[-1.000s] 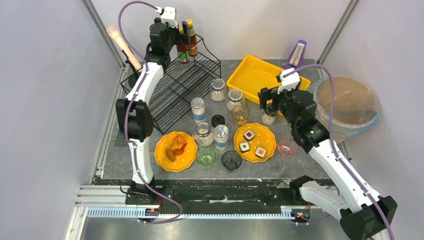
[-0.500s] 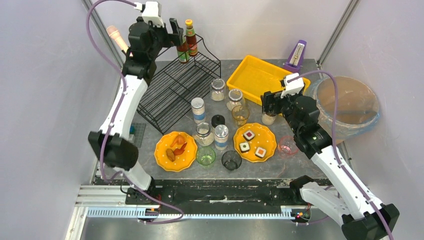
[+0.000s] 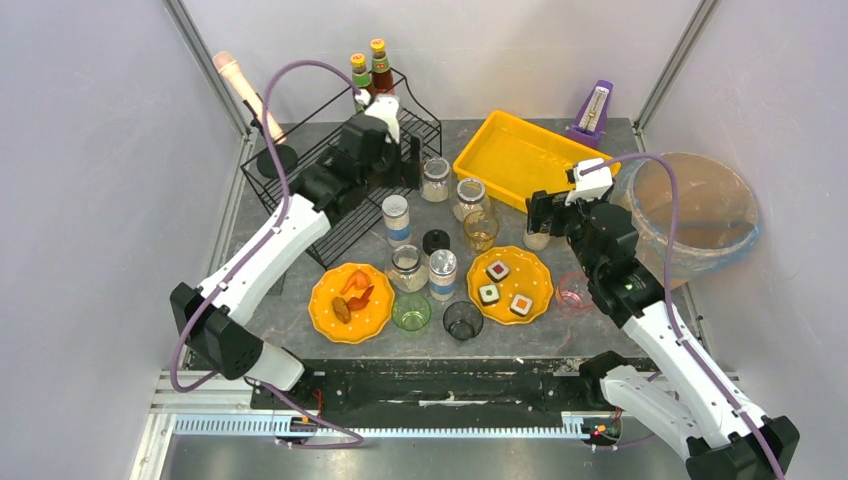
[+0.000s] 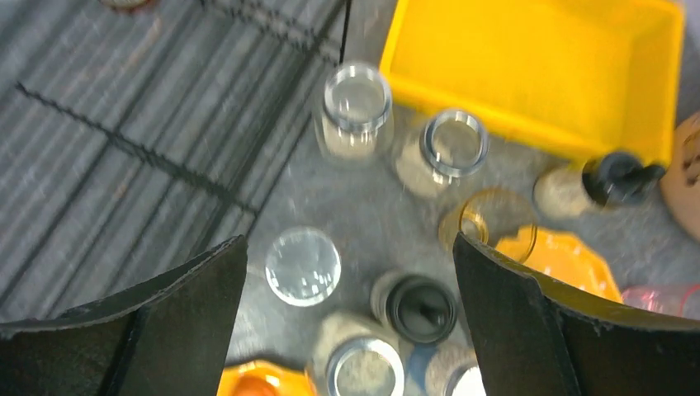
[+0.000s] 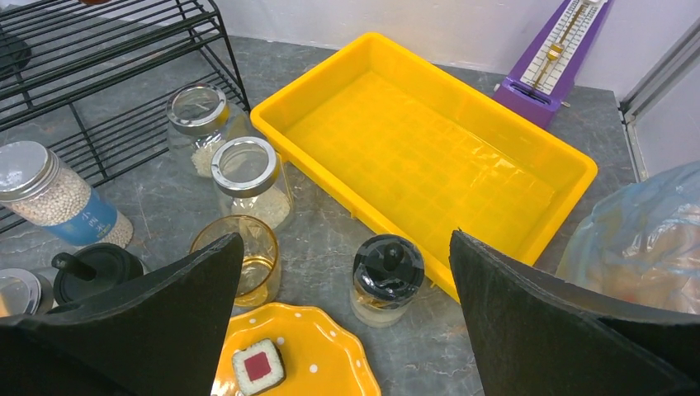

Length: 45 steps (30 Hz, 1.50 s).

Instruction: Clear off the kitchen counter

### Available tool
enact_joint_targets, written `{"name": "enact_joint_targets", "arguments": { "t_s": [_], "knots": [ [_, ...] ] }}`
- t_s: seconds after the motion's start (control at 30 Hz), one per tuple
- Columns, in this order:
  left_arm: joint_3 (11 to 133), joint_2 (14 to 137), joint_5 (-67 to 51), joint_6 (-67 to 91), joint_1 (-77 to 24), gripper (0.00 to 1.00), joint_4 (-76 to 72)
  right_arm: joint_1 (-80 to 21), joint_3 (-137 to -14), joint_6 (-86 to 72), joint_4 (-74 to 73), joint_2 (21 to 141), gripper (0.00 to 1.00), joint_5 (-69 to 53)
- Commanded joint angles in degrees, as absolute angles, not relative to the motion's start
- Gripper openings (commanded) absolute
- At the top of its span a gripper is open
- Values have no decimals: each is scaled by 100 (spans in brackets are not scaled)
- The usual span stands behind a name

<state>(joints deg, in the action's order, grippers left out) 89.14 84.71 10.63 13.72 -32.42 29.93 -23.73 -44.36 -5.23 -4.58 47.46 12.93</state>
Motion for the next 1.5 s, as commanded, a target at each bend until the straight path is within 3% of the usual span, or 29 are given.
{"name": "enact_joint_targets", "arguments": {
  "t_s": [0.0, 0.5, 0.93, 1.07, 1.23, 1.37, 1.47],
  "knots": [
    [8627, 8465, 1944, 2108, -3618, 100, 3832, -2404, -4302, -611, -226, 4539, 98, 1459],
    [7963, 9358, 2462, 3274, -3753, 99, 3542, -2406, -4090, -568, -148, 4403, 98, 1602],
    [7670, 9853, 2987, 3560, -3639, 87, 2813, -2408, -3938, -547, -53, 4408, 98, 1638],
    [7699, 9837, 2854, 3508, -3639, 78, 2793, -2408, -3895, -530, -44, 4394, 98, 1666],
    [7746, 9765, 2787, 3364, -3639, 57, 2811, -2408, -3847, -520, -44, 4332, 98, 1663],
    [7882, 9594, 2519, 3103, -3665, 51, 2910, -2415, -3841, -495, -43, 4281, 98, 1683],
    [8178, 9459, 2277, 2751, -3713, 40, 3094, -2410, -3845, -503, -44, 4264, 98, 1685]
  ]
}}
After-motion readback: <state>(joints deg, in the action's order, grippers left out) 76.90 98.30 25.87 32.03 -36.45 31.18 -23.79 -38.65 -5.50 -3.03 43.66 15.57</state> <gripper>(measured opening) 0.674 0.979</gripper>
